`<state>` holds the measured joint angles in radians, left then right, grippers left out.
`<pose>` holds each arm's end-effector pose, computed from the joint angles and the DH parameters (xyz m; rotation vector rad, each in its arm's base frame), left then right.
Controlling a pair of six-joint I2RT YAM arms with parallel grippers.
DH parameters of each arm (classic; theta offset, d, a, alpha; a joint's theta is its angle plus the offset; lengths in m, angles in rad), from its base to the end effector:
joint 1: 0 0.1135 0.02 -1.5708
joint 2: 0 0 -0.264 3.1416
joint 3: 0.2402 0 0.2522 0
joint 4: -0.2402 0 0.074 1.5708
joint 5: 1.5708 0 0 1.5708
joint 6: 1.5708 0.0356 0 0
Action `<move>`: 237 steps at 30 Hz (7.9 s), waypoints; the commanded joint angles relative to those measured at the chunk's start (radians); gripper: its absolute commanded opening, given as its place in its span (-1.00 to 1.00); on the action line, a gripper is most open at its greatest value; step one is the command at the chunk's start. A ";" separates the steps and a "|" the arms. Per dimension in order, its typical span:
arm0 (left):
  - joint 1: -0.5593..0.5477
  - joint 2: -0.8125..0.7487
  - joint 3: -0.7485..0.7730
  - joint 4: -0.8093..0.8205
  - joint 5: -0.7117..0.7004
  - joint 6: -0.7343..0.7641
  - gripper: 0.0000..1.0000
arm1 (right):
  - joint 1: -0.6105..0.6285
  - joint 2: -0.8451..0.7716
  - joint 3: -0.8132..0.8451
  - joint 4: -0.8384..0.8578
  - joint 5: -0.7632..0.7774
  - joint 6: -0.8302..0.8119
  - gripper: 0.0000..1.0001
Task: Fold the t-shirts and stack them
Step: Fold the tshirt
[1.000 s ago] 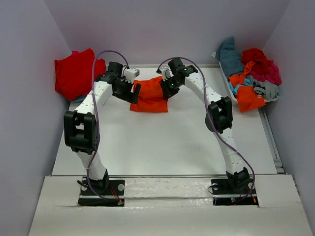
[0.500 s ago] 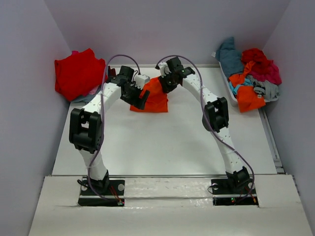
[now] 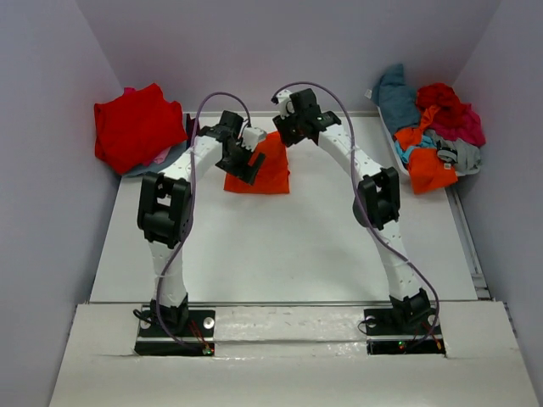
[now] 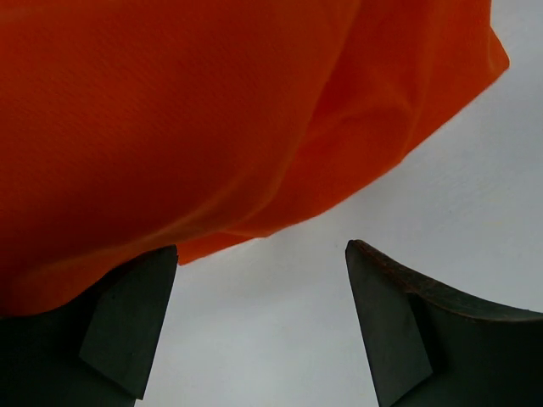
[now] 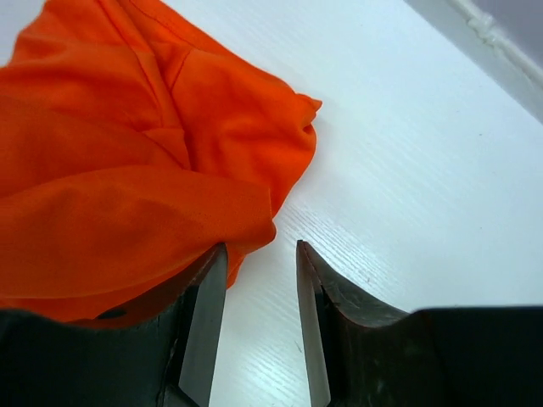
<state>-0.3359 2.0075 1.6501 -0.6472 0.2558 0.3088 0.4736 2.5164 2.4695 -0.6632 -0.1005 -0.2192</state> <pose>0.4127 -0.1536 0.2317 0.9017 2.3973 -0.3392 0.5008 0.2607 0.2451 -0.8266 2.1344 0.2474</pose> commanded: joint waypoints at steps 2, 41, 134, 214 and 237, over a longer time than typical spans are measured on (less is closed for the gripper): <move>-0.008 0.042 0.170 0.026 -0.078 -0.031 0.84 | 0.010 -0.201 -0.151 0.069 0.005 0.029 -0.09; -0.017 0.238 0.248 0.170 -0.520 -0.119 0.91 | 0.010 -0.518 -0.623 -0.064 -0.061 0.053 -0.02; 0.093 -0.062 0.043 -0.486 0.473 0.118 0.89 | 0.141 -0.195 -0.250 -0.495 -0.706 -0.028 -0.11; 0.041 0.366 0.255 -0.490 0.766 0.184 0.96 | -0.084 -0.149 -0.412 -0.342 -0.521 0.123 -0.08; 0.090 0.117 0.048 -0.230 0.591 -0.083 0.98 | -0.084 -0.237 -0.458 -0.345 -0.611 0.069 -0.08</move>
<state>-0.2729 2.2822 1.7741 -0.9874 0.9615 0.3527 0.3908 2.3619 2.0125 -1.0306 -0.7109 -0.1524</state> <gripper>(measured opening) 0.986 0.459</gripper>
